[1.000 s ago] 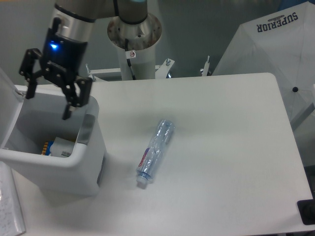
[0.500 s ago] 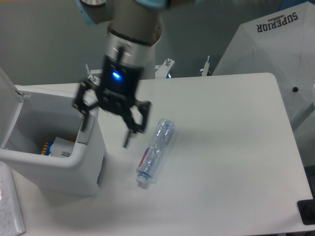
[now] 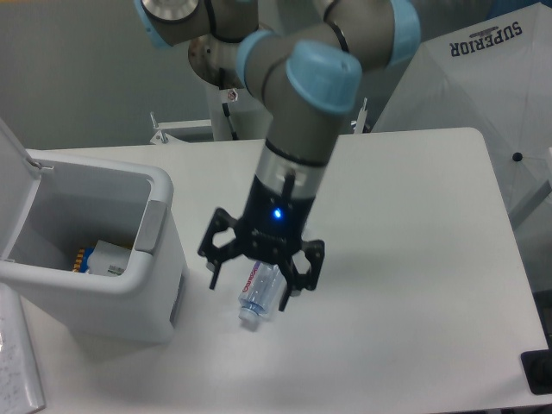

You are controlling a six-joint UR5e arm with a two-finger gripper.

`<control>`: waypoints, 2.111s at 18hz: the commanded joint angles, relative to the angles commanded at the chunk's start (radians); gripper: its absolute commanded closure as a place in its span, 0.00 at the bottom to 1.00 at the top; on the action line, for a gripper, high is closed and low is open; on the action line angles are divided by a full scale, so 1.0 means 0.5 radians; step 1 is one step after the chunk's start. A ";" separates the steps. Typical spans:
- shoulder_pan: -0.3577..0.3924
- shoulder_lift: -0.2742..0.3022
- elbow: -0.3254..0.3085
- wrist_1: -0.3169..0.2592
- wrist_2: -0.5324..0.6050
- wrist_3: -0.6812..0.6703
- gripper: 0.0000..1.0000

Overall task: Place the trash in the trash can
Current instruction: 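Move the open gripper over the clear plastic water bottle, then rotate the wrist and lower the gripper around the bottle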

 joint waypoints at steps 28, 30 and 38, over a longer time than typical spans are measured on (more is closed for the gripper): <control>-0.248 -0.574 0.509 -0.960 0.816 0.083 0.00; -0.270 -0.614 0.512 -0.954 0.853 0.083 0.00; -0.393 -0.675 0.491 -0.942 0.997 0.074 0.00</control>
